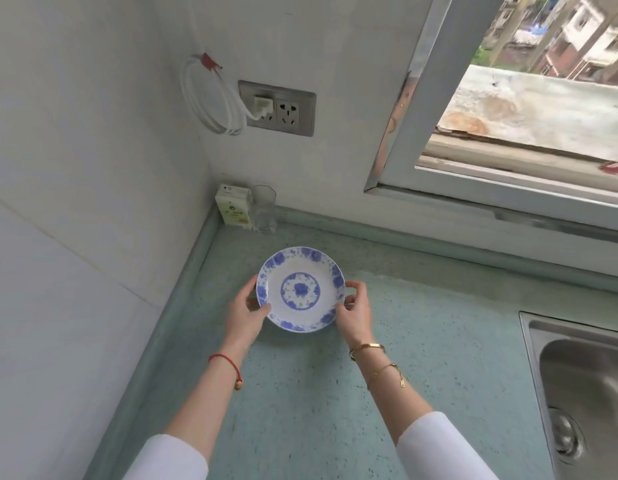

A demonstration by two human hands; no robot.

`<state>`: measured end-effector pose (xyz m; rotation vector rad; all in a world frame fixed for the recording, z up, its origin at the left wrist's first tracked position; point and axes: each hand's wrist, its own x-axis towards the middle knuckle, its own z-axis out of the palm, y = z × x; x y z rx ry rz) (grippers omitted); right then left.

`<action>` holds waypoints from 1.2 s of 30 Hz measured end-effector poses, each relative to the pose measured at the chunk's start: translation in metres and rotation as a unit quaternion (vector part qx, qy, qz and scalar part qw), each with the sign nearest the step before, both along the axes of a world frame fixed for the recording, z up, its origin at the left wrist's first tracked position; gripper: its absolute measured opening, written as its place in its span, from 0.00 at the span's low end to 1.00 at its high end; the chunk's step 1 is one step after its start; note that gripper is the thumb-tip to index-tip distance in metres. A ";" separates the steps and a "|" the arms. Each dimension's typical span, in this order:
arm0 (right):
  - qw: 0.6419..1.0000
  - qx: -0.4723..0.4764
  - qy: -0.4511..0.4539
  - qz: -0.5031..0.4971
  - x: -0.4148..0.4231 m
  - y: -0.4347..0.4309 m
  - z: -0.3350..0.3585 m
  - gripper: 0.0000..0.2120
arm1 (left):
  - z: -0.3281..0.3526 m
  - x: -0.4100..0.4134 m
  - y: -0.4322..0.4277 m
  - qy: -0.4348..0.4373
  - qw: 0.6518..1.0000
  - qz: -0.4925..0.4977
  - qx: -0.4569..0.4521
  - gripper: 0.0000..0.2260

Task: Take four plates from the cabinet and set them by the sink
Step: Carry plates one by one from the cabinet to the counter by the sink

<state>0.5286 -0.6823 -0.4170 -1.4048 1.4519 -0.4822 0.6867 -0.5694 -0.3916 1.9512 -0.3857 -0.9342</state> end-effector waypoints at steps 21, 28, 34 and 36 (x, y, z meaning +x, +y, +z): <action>0.994 -0.017 -0.105 0.030 -0.031 0.026 0.079 0.13 | 0.058 -0.025 0.049 -0.084 0.995 0.013 -0.053 0.23; 0.963 0.006 -0.212 0.165 -0.070 0.085 0.157 0.11 | 0.129 -0.101 0.131 -0.101 0.977 0.112 -0.152 0.23; 0.916 0.038 -0.255 0.309 -0.125 0.153 0.197 0.12 | 0.172 -0.203 0.218 -0.122 0.931 0.266 -0.219 0.10; 0.896 0.039 -0.262 0.356 -0.144 0.180 0.206 0.12 | 0.181 -0.242 0.251 -0.137 0.911 0.315 -0.229 0.10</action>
